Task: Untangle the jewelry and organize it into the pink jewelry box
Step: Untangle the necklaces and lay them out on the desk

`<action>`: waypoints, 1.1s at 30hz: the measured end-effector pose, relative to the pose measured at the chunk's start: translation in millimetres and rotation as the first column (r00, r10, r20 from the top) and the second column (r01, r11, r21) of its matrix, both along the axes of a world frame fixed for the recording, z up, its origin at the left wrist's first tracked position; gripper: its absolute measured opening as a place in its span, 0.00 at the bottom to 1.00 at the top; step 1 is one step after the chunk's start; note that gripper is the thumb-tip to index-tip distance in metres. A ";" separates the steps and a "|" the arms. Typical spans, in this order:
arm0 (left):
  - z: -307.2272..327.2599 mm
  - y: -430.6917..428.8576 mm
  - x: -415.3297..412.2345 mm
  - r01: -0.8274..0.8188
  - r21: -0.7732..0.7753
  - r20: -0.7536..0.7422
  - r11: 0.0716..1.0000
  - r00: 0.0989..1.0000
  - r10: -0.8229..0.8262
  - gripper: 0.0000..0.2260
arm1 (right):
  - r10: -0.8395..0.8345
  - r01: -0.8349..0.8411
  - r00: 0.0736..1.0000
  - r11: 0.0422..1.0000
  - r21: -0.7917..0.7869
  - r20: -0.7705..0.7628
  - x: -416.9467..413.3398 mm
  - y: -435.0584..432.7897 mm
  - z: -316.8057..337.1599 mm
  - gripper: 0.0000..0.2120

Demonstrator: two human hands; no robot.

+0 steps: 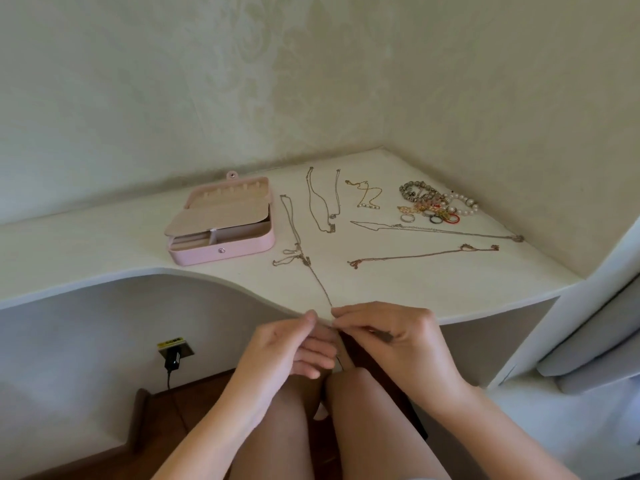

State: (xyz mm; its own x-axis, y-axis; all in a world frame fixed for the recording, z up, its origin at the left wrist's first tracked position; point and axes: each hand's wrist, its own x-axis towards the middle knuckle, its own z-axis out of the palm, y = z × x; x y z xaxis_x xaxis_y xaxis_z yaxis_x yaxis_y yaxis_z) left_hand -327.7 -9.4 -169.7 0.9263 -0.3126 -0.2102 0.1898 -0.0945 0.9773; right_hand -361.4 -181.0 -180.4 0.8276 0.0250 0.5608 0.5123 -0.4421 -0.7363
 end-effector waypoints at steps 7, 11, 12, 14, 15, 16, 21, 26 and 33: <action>18.1 -19.5 -8.5 -0.012 -0.311 -0.283 0.950 0.956 -0.081 0.13 | 0.272 -0.183 0.914 0.939 0.291 -0.301 -25.6 -8.9 28.1 0.04; 24.9 -20.4 -2.7 -0.110 -0.358 -0.322 0.927 0.947 -0.011 0.09 | 0.154 -0.098 0.934 0.978 0.183 -0.322 -26.4 -24.8 34.6 0.05; 26.3 -19.3 -0.1 -0.132 -0.367 -0.328 0.921 0.945 0.004 0.09 | 0.116 -0.065 0.938 0.984 0.164 -0.326 -24.9 -30.0 36.0 0.06; 27.7 -15.2 7.0 -0.178 -0.395 -0.339 0.901 0.940 0.037 0.09 | 0.023 0.022 0.941 0.991 0.130 -0.338 -19.5 -41.7 39.4 0.07; 28.2 -12.7 10.9 -0.198 -0.410 -0.342 0.890 0.938 0.051 0.08 | -0.031 0.076 0.938 0.990 0.119 -0.345 -15.6 -48.3 41.1 0.08; 28.5 -10.7 15.1 -0.215 -0.425 -0.342 0.880 0.938 0.063 0.08 | -0.092 0.133 0.934 0.986 0.098 -0.346 -11.0 -55.4 42.1 0.09; 28.2 -5.4 40.1 -0.292 -0.485 -0.300 0.825 0.941 0.157 0.07 | -0.421 0.359 0.866 0.899 -0.250 -0.269 14.5 -78.8 41.0 0.11; 33.1 -2.8 67.4 -0.338 -0.535 -0.266 0.775 0.937 0.225 0.07 | -0.581 0.451 0.795 0.757 -0.472 -0.173 28.6 -83.4 33.7 0.12; 43.7 0.1 96.8 -0.359 -0.579 -0.240 0.732 0.933 0.267 0.07 | -0.707 0.513 0.689 0.633 -0.581 -0.162 29.3 -96.4 34.0 0.12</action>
State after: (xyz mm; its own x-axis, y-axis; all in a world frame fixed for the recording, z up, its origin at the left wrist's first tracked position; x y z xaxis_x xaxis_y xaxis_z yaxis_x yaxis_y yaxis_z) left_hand -230.8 -9.3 -126.1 0.9721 -0.1130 -0.2053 0.2318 0.5934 0.7708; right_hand -332.1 -277.4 -146.5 0.8703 -0.3916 0.2986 -0.2516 -0.8748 -0.4140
